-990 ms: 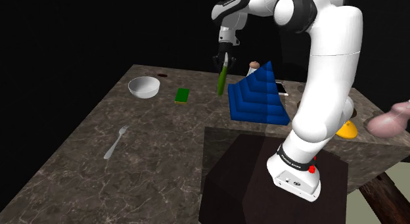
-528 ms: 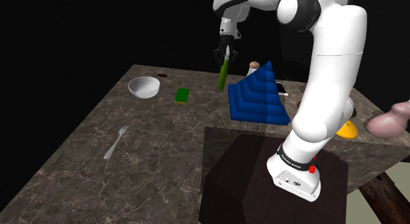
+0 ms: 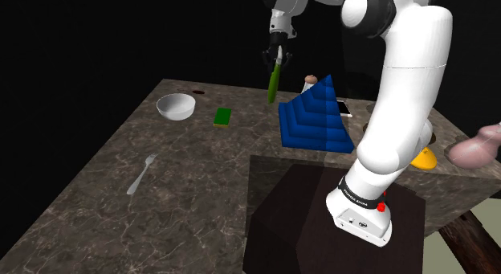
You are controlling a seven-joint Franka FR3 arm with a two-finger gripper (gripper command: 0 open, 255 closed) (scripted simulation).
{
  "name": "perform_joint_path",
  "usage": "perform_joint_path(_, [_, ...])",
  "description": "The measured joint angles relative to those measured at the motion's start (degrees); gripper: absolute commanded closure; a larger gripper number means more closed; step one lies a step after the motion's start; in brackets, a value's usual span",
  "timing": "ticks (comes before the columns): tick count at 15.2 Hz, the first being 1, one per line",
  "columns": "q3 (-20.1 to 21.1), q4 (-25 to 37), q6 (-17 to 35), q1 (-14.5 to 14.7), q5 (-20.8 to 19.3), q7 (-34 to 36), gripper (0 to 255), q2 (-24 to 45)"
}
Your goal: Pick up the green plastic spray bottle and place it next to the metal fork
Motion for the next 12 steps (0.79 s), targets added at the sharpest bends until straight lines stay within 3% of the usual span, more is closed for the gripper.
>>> perform_joint_path(12, [-0.14,8.67,-8.83,-0.71,0.22,1.8,255,-0.37])
